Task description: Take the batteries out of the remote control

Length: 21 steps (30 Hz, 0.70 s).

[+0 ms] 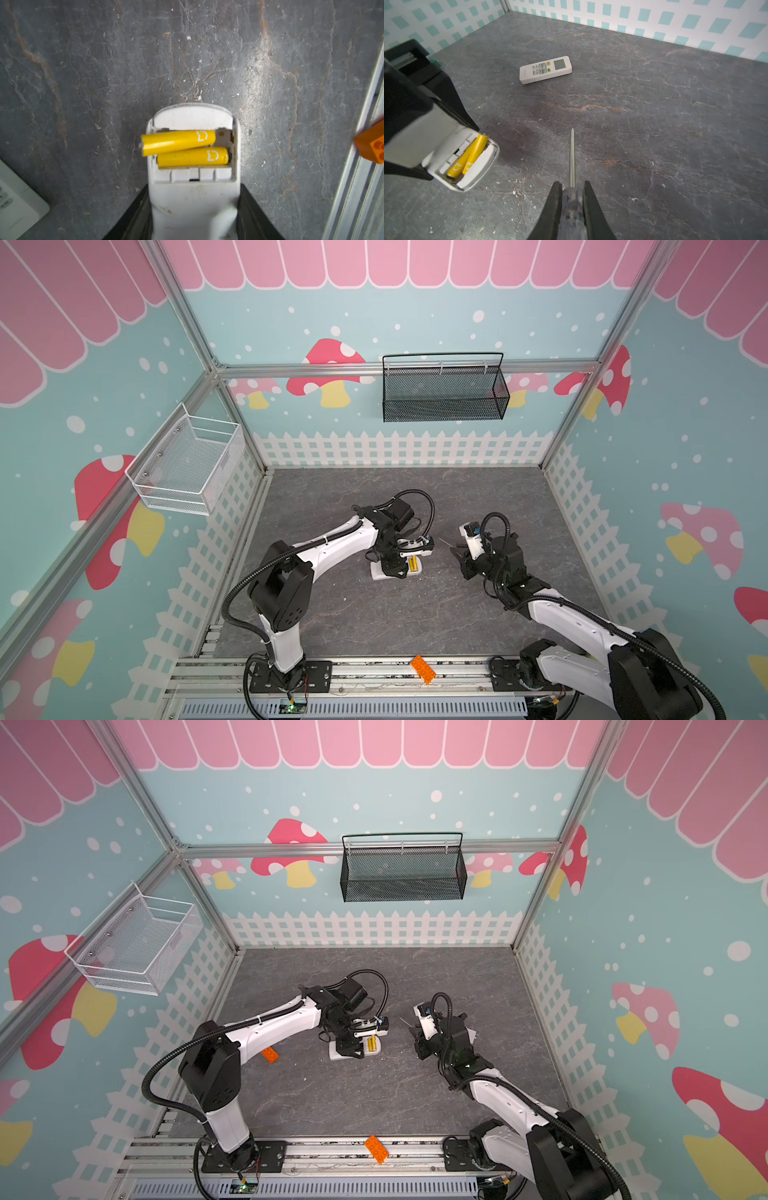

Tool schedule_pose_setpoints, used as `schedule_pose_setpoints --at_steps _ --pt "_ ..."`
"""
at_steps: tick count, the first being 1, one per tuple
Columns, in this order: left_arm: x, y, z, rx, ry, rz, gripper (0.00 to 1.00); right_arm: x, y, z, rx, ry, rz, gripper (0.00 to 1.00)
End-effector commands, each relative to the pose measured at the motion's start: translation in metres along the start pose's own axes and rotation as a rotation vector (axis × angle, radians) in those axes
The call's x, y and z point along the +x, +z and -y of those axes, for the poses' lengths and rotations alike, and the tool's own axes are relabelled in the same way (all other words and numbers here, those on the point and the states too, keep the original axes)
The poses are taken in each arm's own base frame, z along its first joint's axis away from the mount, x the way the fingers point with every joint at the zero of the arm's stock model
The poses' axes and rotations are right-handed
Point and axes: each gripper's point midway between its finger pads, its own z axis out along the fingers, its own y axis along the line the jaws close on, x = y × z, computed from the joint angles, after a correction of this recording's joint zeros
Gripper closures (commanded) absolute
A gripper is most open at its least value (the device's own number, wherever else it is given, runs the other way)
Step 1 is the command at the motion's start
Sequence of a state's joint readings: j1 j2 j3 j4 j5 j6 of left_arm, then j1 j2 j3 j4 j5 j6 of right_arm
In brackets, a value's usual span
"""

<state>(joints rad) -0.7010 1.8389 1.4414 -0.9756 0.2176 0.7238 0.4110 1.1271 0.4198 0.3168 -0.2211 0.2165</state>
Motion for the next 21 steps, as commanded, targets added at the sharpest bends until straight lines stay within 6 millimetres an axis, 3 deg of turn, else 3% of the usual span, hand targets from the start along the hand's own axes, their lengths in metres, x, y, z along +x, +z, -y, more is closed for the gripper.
schedule_pose_setpoints --at_steps 1,13,21 --pt "0.024 0.007 -0.002 -0.016 0.048 -0.152 0.66 0.001 0.005 -0.008 -0.072 0.149 0.022 1.0" --pt "0.041 -0.012 -0.046 -0.195 0.218 -0.409 0.66 0.022 0.012 -0.033 -0.24 0.249 -0.014 1.0" --pt "0.03 -0.014 -0.101 -0.447 0.26 -0.492 0.75 0.022 0.03 -0.034 -0.287 0.292 -0.006 1.0"
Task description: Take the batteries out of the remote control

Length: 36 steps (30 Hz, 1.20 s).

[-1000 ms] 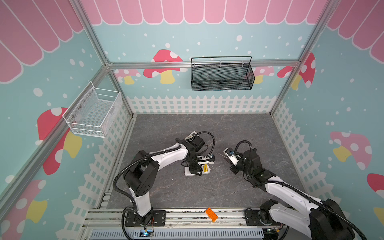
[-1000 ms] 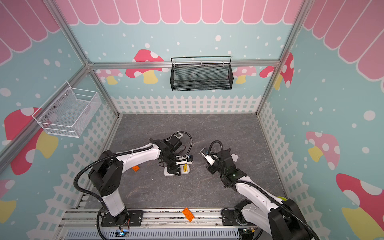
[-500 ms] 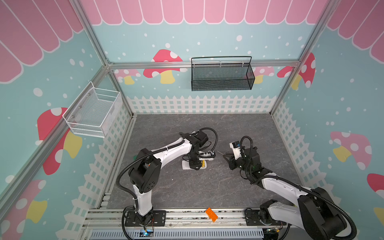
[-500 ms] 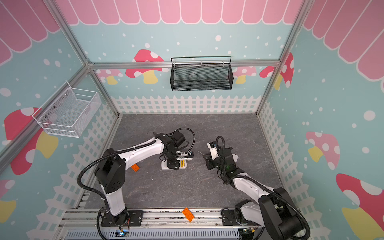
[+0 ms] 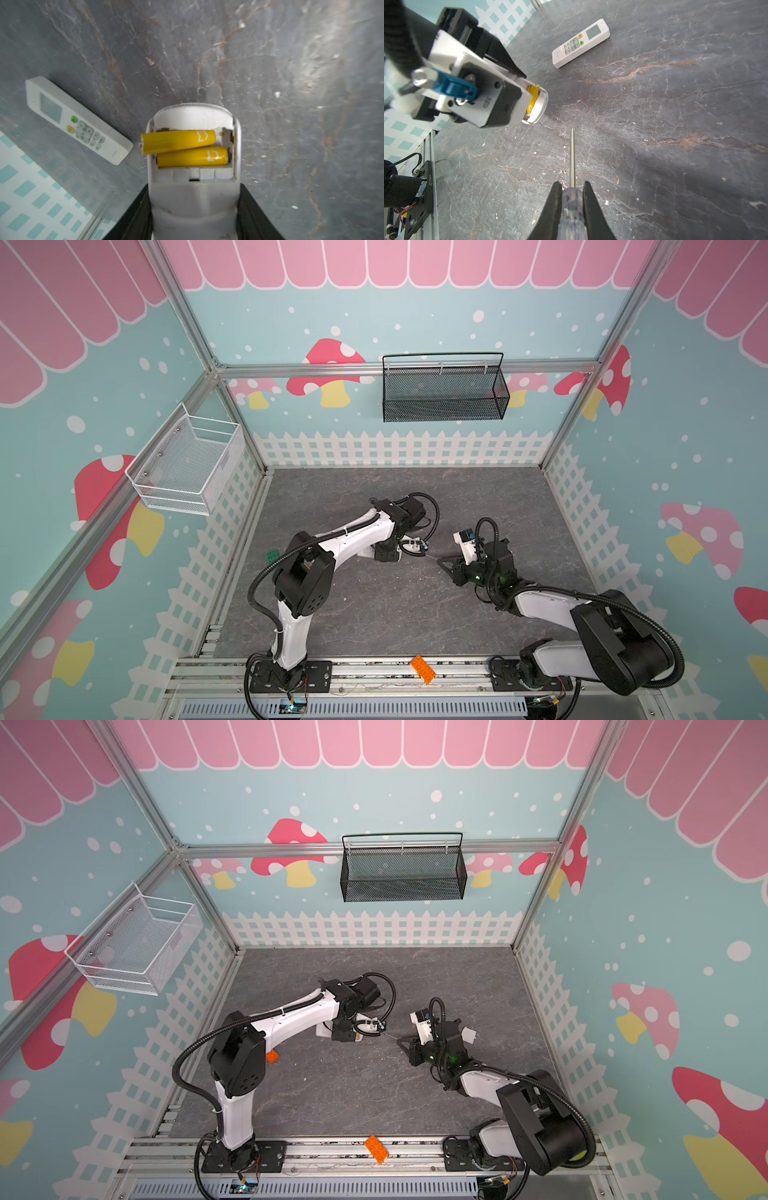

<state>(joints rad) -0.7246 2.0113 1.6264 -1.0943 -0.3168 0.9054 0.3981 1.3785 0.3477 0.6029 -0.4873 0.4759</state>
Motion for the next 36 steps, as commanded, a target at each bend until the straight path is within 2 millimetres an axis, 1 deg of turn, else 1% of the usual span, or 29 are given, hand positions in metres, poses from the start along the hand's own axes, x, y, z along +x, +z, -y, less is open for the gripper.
schedule_pose_setpoints --at_steps 1,5,8,10,13,18,21,25,26,27,29,30,31,32,33,34,35,36 --pt "-0.001 -0.003 -0.035 -0.169 0.037 -0.065 0.75 -0.022 0.006 -0.005 -0.052 0.018 0.073 1.0" --pt "-0.002 0.003 -0.041 -0.218 0.06 -0.089 0.75 -0.026 0.022 0.001 -0.08 0.083 0.083 1.0" --pt "-0.002 0.009 -0.041 -0.254 0.095 -0.117 0.75 -0.02 0.035 0.003 -0.116 0.129 0.051 1.0" --pt "-0.004 0.013 -0.04 -0.267 0.102 -0.117 0.75 -0.014 0.041 0.006 -0.122 0.15 0.039 1.0" --pt "-0.008 0.023 -0.037 -0.291 0.096 -0.12 0.75 -0.008 0.044 0.011 -0.109 0.16 0.025 1.0" --pt "-0.019 0.036 -0.031 -0.335 0.072 -0.109 0.76 -0.002 0.043 0.014 -0.094 0.165 0.016 1.0" --pt "-0.027 0.031 -0.034 -0.38 0.06 -0.1 0.77 -0.002 0.042 0.017 -0.085 0.167 0.019 1.0" --pt "-0.033 0.012 -0.046 -0.436 0.064 -0.097 0.78 -0.002 0.041 0.021 -0.071 0.176 0.024 1.0" --pt "-0.032 0.01 -0.047 -0.44 0.063 -0.098 0.79 -0.003 0.04 0.022 -0.065 0.176 0.028 1.0" --pt "-0.032 0.013 -0.045 -0.433 0.072 -0.102 0.79 -0.003 0.04 0.023 -0.061 0.175 0.032 1.0" --pt "-0.023 0.031 -0.028 -0.396 0.126 -0.14 0.79 -0.001 0.04 0.026 -0.055 0.18 0.028 1.0" --pt "-0.02 0.035 -0.023 -0.391 0.145 -0.154 0.79 -0.001 0.04 0.027 -0.052 0.184 0.027 1.0" --pt "-0.02 0.034 -0.021 -0.397 0.147 -0.161 0.79 0.0 0.04 0.028 -0.049 0.191 0.026 1.0" --pt "-0.021 0.028 -0.024 -0.414 0.125 -0.153 0.79 0.001 0.039 0.029 -0.047 0.196 0.027 1.0" --pt "-0.025 0.016 -0.032 -0.434 0.079 -0.126 0.81 0.002 0.038 0.029 -0.047 0.199 0.029 1.0" --pt "-0.028 0.008 -0.036 -0.433 0.03 -0.098 0.84 0.003 0.037 0.03 -0.043 0.201 0.031 1.0" --pt "-0.03 0.005 -0.037 -0.422 0.001 -0.073 0.85 0.002 0.036 0.03 -0.042 0.198 0.038 1.0" --pt "-0.031 0.009 -0.032 -0.396 -0.006 -0.057 0.85 0.001 0.035 0.03 -0.043 0.198 0.044 1.0"
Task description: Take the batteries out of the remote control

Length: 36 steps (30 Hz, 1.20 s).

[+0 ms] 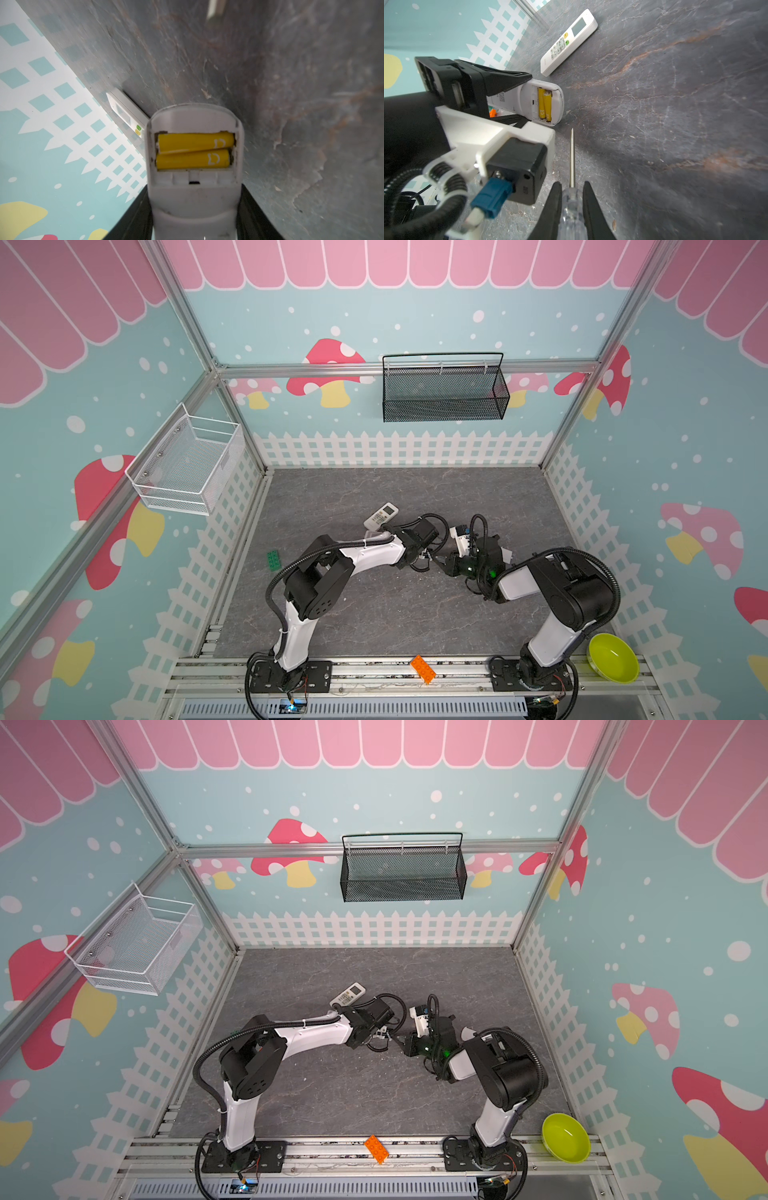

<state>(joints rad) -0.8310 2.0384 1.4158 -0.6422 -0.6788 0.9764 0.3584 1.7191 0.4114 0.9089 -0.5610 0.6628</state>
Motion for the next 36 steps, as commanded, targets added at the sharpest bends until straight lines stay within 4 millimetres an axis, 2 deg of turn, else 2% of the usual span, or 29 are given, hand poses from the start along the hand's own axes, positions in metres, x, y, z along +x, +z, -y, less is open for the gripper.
schedule_pose_setpoints --at_steps 1,2,5,8,10,14,21,27,36 --pt "-0.003 -0.014 -0.002 0.024 -0.058 0.047 0.85 -0.005 -0.003 0.002 -0.003 0.006 0.036 1.0" --pt "-0.004 -0.015 0.0 0.023 -0.049 0.048 0.84 -0.007 -0.003 0.002 -0.015 0.006 0.039 1.0" --pt "-0.008 -0.031 -0.023 0.011 -0.14 0.091 0.87 -0.019 -0.006 -0.002 -0.045 0.009 0.065 1.0" --pt "-0.004 -0.031 -0.026 -0.007 -0.085 0.074 0.86 -0.031 -0.01 -0.002 -0.051 0.001 0.09 1.0" --pt "-0.003 -0.03 -0.033 -0.027 -0.108 0.08 0.86 -0.035 -0.008 -0.006 -0.076 -0.014 0.088 1.0" --pt "-0.01 -0.03 -0.023 0.033 -0.124 0.126 0.85 -0.045 -0.004 -0.019 -0.144 -0.048 0.087 1.0" --pt "-0.019 -0.045 -0.024 0.121 -0.168 0.207 0.86 -0.07 -0.007 -0.033 -0.205 -0.113 0.121 1.0" --pt "-0.022 -0.048 -0.025 0.134 -0.166 0.224 0.86 -0.072 -0.002 -0.038 -0.252 -0.118 0.093 1.0" --pt "-0.02 -0.045 -0.021 0.136 -0.154 0.211 0.86 -0.057 0.003 -0.036 -0.285 -0.099 0.032 1.0"
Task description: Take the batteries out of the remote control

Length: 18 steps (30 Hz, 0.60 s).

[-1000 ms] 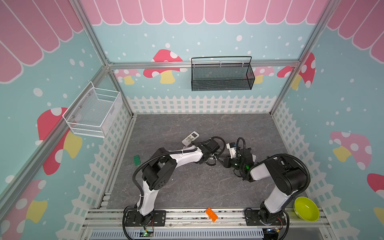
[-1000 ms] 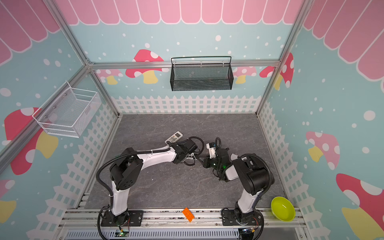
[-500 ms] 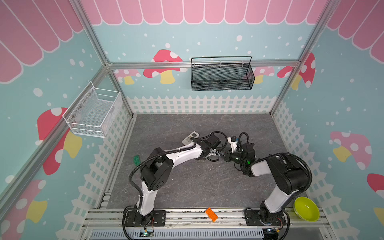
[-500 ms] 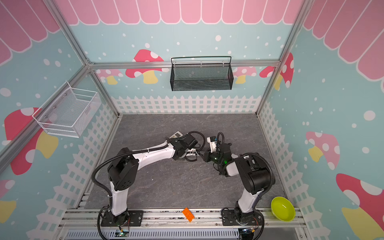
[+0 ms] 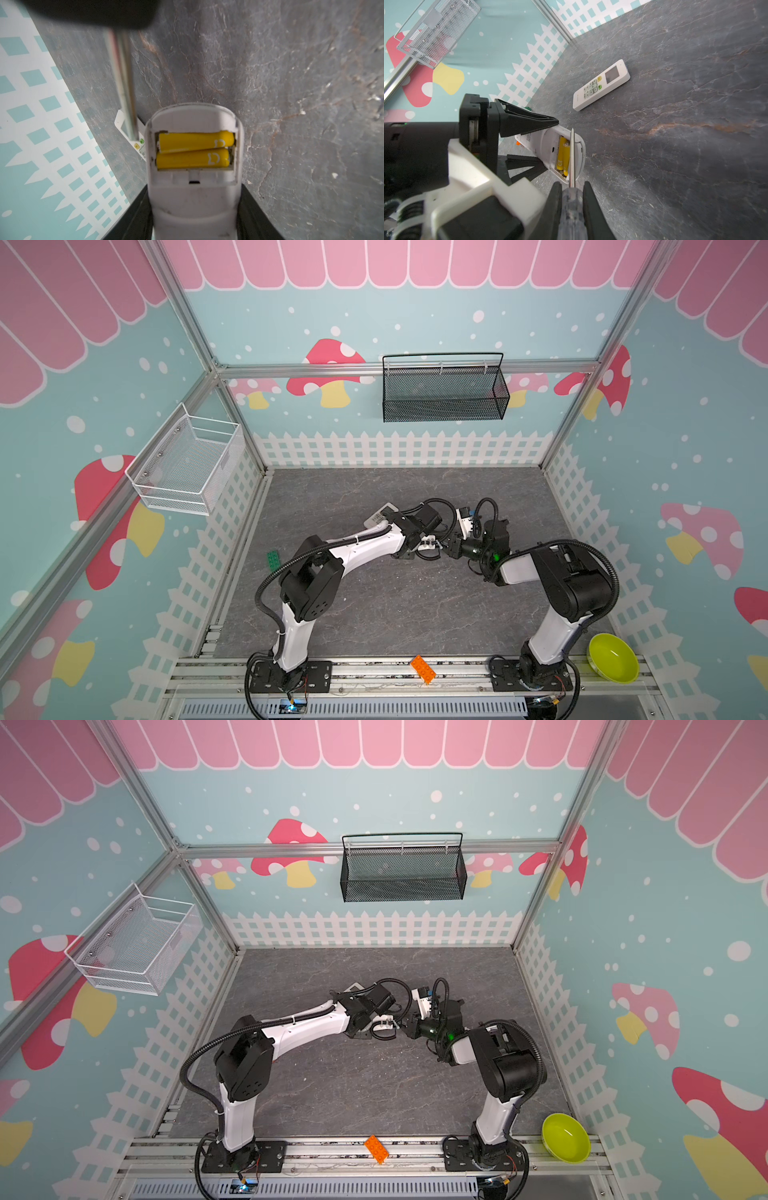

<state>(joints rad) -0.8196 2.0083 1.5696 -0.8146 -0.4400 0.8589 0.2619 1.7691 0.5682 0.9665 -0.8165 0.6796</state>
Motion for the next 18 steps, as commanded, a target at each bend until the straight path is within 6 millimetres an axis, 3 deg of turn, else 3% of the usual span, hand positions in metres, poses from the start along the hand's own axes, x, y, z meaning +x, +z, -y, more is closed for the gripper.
schedule_pose_setpoints --at_steps 1,9,18 --pt "-0.003 -0.01 -0.006 -0.011 -0.017 0.029 0.86 0.001 0.004 -0.011 -0.068 -0.036 -0.022 1.0" --pt "-0.004 -0.009 -0.006 -0.01 -0.019 0.028 0.86 0.011 0.004 -0.005 -0.045 -0.017 -0.048 1.0" --pt "-0.002 -0.004 -0.006 -0.022 -0.008 0.016 0.86 0.013 -0.003 -0.018 -0.079 -0.031 -0.055 1.0"
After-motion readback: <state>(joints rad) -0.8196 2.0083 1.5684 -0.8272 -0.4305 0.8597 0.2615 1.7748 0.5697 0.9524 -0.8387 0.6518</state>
